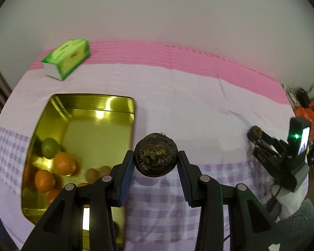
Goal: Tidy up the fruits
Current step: 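Carry the dark fruit into the gold tin and open the left tool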
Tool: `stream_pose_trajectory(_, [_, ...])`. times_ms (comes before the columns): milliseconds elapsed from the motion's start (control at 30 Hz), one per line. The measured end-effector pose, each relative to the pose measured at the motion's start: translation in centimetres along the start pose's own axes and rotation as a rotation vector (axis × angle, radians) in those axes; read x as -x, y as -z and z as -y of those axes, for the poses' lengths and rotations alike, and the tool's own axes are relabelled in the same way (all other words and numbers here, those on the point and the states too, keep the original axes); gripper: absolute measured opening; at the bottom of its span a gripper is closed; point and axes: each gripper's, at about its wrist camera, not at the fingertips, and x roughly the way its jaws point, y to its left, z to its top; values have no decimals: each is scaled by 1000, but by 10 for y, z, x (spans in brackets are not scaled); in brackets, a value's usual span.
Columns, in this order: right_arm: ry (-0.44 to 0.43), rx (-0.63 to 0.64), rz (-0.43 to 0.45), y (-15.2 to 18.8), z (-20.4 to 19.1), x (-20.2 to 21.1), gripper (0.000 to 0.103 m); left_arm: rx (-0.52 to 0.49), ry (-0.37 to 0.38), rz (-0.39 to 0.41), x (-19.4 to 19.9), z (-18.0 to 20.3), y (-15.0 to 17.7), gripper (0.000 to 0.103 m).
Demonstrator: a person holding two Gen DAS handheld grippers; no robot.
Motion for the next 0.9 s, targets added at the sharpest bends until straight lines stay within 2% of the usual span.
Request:
stream_pose_trajectory(400, [6, 4, -1, -1, -1, 0, 42, 94, -119, 2, -1, -68, -1, 37])
stream_pose_trajectory(733, [6, 5, -1, -1, -1, 0, 42, 135, -209, -55, -22, -104, 8, 38])
stream_pose_trajectory(900, [6, 4, 0, -1, -1, 0, 42, 150, -224, -77, -28, -115, 11, 38])
